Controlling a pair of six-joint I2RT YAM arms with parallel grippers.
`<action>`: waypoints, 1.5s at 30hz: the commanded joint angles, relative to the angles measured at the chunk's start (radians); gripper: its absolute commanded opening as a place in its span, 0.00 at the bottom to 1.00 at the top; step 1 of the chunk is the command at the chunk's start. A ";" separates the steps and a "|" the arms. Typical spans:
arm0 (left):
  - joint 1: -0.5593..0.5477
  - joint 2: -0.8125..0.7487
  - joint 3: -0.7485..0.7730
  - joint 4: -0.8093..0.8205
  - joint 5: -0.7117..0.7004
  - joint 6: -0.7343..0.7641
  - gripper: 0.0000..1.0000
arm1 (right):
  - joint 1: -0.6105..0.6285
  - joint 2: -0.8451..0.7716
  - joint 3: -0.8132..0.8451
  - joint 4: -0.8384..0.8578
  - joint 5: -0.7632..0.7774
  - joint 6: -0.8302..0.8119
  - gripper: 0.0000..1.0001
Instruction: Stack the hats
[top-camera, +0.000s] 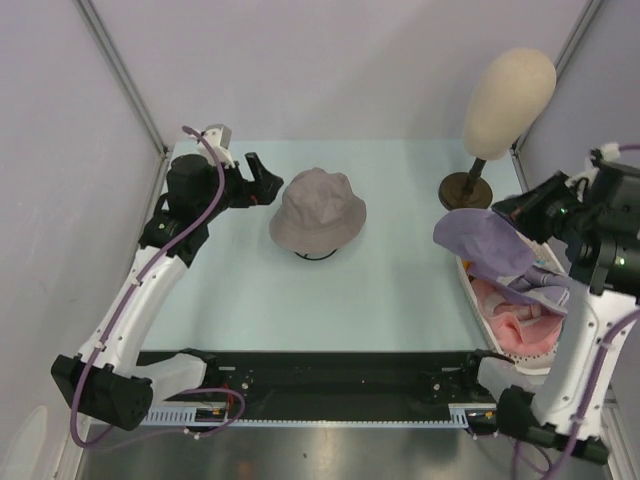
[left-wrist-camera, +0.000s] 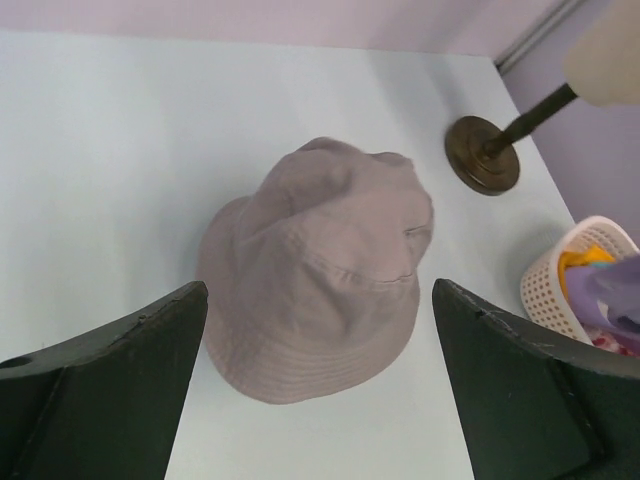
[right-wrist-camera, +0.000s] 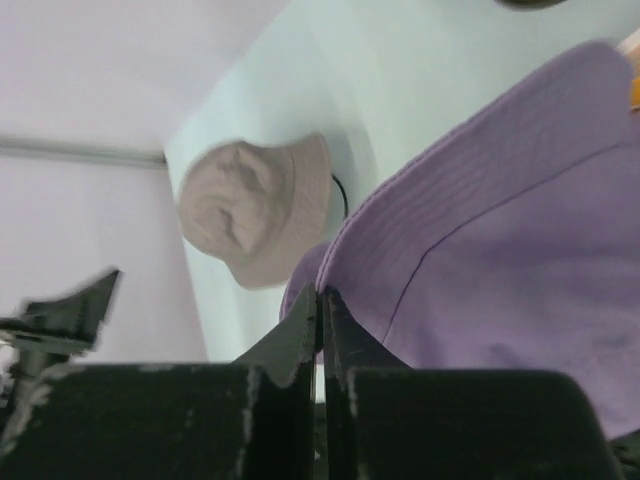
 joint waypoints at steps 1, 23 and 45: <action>-0.039 0.020 0.070 0.052 0.130 0.112 0.99 | 0.290 0.085 0.046 0.099 0.239 -0.027 0.00; -0.247 0.162 0.237 0.130 0.492 0.129 0.99 | 0.847 0.617 0.477 0.193 0.558 -0.042 0.00; -0.355 0.325 0.269 0.240 0.311 0.166 0.98 | 0.907 0.640 0.455 0.268 0.466 -0.007 0.00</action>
